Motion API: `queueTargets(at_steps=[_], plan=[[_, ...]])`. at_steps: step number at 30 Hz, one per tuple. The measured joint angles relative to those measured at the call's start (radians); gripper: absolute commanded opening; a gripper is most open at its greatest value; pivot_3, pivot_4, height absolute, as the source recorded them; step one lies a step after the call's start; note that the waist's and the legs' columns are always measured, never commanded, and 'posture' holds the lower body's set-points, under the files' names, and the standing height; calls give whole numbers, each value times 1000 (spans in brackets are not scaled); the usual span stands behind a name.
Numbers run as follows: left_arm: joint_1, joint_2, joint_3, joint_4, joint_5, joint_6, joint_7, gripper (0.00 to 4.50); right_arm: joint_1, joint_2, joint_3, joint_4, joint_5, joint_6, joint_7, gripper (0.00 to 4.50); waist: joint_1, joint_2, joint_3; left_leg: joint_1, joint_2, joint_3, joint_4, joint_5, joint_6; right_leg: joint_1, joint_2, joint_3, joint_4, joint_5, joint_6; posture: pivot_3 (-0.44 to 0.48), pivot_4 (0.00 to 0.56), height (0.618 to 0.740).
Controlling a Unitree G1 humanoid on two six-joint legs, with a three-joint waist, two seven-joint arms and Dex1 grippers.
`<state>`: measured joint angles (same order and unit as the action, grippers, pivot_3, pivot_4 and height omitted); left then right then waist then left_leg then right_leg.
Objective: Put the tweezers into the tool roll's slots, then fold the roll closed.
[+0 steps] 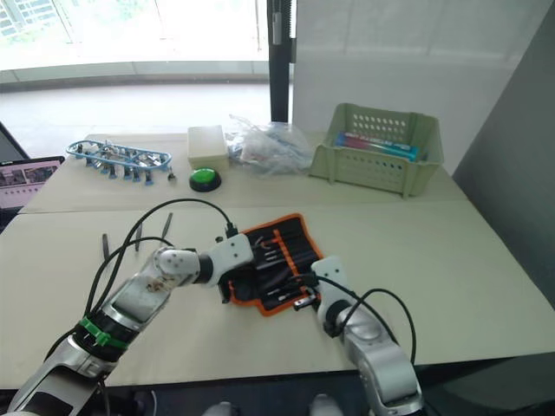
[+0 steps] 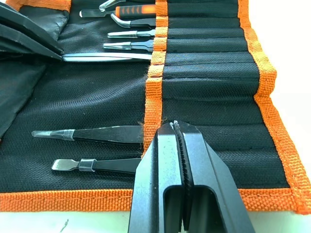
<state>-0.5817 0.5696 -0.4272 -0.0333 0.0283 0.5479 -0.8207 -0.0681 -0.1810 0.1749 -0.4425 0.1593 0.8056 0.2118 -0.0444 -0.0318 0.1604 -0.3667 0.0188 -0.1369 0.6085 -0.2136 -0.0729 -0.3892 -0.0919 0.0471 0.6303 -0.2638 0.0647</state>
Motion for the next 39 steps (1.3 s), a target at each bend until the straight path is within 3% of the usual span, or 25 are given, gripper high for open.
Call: queueTargets(at_steps=[20, 28, 33, 39], plan=[[-155, -266, 2, 420, 54, -224, -13, 28, 0, 11, 4, -1, -20, 38, -14, 0, 10, -4, -16, 4, 0, 0, 2, 0, 0, 5, 0, 0, 0, 0, 1, 0, 150, 736], [-83, -209, 65, 284, 26, -160, -22, 2637, 2, 20, 23, -11, -18, 41, -8, 0, -14, -4, -17, 4, 1, 0, -1, -1, 2, 2, 1, 0, 1, -1, 0, 0, 150, 736], [20, -56, 255, 38, -51, 2, -20, 4346, -2, 12, 33, -11, -19, 41, 2, 0, -25, -3, -16, 5, 2, 0, -2, -1, 2, 2, 2, 0, 1, -2, -1, 0, 150, 736], [243, 55, 564, -211, -229, 154, -20, 4453, -7, -3, 36, -9, -18, 41, 16, 0, -24, -1, -15, 5, 3, 0, -3, -1, 2, 2, 2, 0, 1, -3, -2, 0, 150, 736]])
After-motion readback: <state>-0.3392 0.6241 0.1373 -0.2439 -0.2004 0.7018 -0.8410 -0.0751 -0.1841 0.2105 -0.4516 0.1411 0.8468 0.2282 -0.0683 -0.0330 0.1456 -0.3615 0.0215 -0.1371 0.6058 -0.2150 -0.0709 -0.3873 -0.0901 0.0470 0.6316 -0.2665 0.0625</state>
